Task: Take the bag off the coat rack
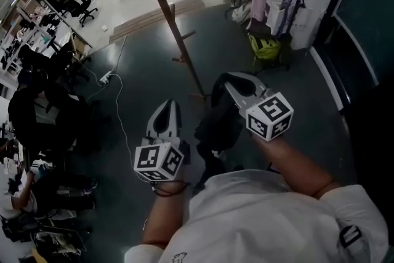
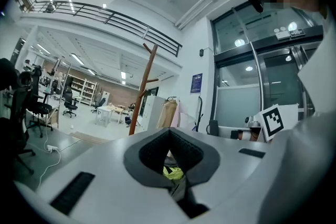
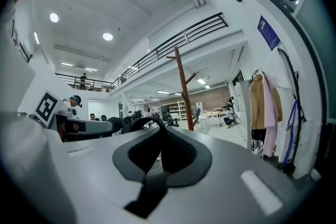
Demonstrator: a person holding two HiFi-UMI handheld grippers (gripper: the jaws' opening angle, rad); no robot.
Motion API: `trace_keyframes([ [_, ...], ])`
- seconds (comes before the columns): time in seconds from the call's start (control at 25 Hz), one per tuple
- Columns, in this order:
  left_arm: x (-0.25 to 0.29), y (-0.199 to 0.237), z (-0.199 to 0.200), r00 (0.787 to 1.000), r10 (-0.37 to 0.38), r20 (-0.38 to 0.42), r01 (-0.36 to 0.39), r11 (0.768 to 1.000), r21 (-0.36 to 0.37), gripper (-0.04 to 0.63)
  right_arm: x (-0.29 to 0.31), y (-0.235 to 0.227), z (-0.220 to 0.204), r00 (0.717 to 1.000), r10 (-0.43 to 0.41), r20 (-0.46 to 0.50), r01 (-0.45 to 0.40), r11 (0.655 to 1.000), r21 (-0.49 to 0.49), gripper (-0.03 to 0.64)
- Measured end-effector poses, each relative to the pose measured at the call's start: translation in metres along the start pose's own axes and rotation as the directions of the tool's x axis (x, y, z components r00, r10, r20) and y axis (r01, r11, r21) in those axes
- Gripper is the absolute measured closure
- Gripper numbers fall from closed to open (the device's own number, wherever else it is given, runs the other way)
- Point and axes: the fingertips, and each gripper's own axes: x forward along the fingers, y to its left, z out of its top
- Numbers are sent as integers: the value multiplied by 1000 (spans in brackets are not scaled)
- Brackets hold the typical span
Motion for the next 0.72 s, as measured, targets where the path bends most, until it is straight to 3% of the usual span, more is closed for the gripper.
trace_keyframes([
  [0.32,-26,-1,12,999,27,34,-28,999,22,589,-22,25,0,999,-8,32,9,1000,-4,592],
  [0.72,-57,15,18,999,-7,36,6,1000,24,589,-29,69,2,997,-48,63,50,999,-21,592],
])
